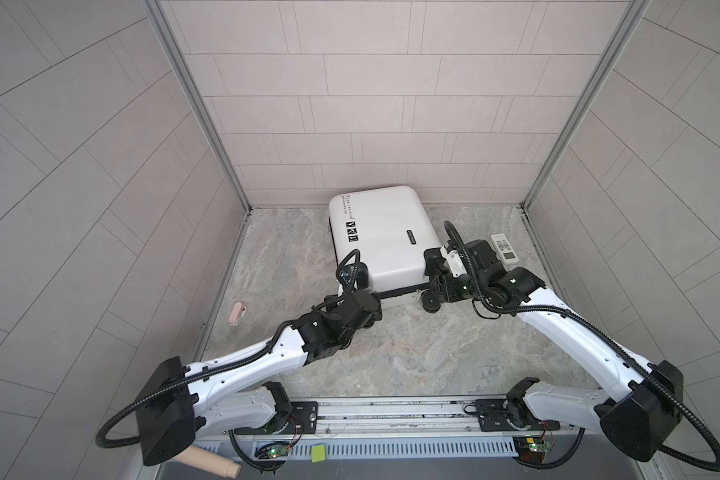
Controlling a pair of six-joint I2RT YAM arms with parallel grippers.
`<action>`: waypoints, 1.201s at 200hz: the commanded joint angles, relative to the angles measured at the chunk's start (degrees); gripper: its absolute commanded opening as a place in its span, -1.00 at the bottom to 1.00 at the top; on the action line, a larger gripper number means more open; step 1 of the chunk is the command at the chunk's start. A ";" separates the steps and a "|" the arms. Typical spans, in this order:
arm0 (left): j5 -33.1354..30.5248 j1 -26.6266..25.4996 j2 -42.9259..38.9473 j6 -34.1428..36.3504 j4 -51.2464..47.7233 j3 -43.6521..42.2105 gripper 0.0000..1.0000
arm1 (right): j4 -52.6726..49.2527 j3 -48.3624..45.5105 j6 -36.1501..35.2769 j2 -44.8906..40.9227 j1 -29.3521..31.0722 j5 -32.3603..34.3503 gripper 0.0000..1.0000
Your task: Pack the luggage
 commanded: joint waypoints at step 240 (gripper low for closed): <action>-0.01 1.04 1.01 3.65 2.84 0.40 -1.00 | 21.53 -18.88 9.23 -12.44 7.43 2.54 0.25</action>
